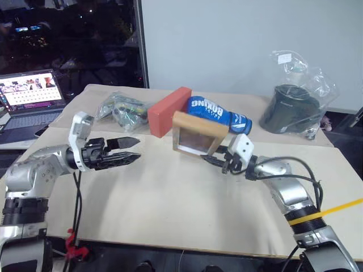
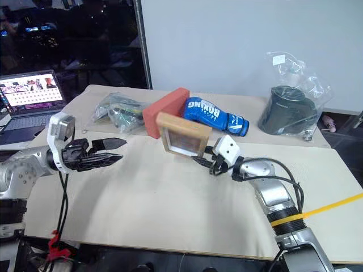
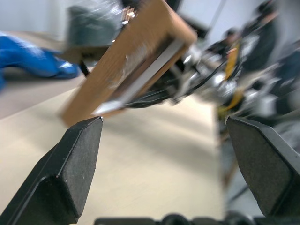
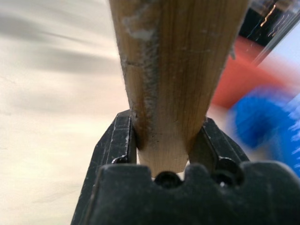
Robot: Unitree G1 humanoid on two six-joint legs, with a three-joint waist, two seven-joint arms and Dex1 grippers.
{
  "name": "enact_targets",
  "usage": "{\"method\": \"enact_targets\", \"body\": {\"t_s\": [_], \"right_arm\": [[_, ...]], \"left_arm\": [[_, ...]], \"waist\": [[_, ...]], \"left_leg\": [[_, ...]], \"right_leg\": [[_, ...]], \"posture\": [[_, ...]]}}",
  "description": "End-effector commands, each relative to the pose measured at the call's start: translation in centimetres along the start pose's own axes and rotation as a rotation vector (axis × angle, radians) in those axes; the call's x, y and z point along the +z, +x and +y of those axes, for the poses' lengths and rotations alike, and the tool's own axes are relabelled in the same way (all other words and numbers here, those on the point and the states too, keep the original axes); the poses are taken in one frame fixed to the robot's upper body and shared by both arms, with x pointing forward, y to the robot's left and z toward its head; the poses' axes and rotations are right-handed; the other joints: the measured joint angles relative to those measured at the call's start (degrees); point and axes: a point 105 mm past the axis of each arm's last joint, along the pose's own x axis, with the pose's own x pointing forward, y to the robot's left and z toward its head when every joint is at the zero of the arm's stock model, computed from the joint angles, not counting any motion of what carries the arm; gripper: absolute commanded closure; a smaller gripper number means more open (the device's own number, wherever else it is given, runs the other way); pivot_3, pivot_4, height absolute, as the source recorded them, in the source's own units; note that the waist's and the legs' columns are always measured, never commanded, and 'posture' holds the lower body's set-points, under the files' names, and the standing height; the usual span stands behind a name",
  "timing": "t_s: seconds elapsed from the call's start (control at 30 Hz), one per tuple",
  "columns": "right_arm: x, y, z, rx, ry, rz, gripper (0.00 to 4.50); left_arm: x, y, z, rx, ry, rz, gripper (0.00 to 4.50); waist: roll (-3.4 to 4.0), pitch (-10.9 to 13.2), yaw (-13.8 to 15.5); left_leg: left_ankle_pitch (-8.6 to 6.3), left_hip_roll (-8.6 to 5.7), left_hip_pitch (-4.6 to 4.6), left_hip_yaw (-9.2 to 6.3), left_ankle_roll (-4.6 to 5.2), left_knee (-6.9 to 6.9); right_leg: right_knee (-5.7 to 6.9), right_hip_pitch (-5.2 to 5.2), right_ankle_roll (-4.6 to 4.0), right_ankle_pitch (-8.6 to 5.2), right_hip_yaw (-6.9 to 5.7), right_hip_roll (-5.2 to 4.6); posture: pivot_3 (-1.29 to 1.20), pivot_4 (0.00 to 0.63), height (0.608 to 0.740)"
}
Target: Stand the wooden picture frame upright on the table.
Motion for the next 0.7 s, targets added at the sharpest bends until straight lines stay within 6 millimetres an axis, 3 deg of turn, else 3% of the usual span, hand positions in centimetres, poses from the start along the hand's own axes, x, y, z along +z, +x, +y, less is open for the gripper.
{"method": "enact_targets", "body": {"t_s": [0.03, 0.17, 0.33, 0.7], "right_arm": [[1.4, -0.4, -0.2, 0.008, 0.23, -0.002, 3.22], [0.5, -0.4, -1.1, -0.051, 0.426, 0.049, 3.22], [-1.2, -0.4, -1.5, -0.092, 0.529, 0.142, 3.22], [-3.8, -0.4, 1.4, -0.004, 0.59, 0.268, 3.22]], "left_arm": [[0.3, 0.2, -0.6, 0.033, 0.081, -0.003, 0.0], [-1.0, 0.3, -0.7, 0.064, 0.076, 0.01, 0.0], [-1.5, 0.3, -0.1, 0.103, 0.089, 0.012, 0.0], [-0.6, 1.6, -0.4, 0.062, 0.085, -0.014, 0.0]], "waist": [[0.0, 0.0, 0.0], [0.0, 0.0, -0.1], [0.0, 0.0, 0.0], [0.0, 0.0, -0.1]], "left_leg": [[0.0, 0.0, 0.0, 0.0, 0.0, 0.0], [0.0, 0.0, -0.01, 0.0, 0.0, 0.0], [0.0, 0.0, -0.02, 0.0, 0.0, -0.01], [-0.01, 0.0, -0.06, 0.0, 0.01, -0.03]], "right_leg": [[0.0, 0.0, 0.0, 0.0, 0.0, 0.0], [0.0, -0.04, 0.01, -0.01, 0.0, 0.0], [-0.02, -0.06, 0.01, -0.01, -0.01, 0.0], [-0.02, -0.1, 0.02, -0.02, -0.01, 0.01]], "posture": [[0.0, 0.15, 0.736], [0.0, 0.15, 0.736], [0.0, 0.15, 0.736], [0.0, 0.15, 0.736]]}}
